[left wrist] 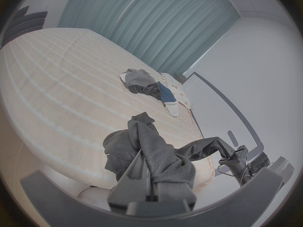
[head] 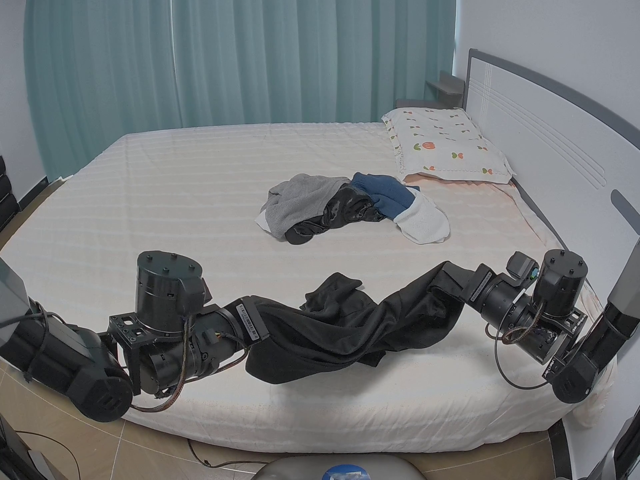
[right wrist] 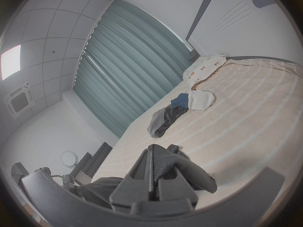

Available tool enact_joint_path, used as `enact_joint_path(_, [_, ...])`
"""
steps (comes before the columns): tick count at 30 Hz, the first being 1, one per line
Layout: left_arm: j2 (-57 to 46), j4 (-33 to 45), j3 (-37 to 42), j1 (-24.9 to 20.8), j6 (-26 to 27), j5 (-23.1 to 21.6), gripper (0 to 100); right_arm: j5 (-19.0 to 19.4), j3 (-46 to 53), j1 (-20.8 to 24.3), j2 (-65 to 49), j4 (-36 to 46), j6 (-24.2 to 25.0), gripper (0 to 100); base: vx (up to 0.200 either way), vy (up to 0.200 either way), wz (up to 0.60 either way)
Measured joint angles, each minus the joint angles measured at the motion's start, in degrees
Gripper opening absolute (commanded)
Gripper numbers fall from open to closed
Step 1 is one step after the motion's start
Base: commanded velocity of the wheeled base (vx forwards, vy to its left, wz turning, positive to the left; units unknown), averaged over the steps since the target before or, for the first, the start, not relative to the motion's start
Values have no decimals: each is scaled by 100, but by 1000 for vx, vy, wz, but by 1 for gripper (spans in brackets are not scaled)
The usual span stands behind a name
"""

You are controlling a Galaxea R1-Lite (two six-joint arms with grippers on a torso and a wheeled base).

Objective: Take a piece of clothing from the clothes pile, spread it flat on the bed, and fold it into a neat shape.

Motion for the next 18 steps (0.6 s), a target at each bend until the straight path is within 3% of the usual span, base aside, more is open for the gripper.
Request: enact_joint_path(18, [-119, 2, -32, 61, 9, -9, 0, -79, -66, -11, -34, -17, 0, 0, 0, 200, 0])
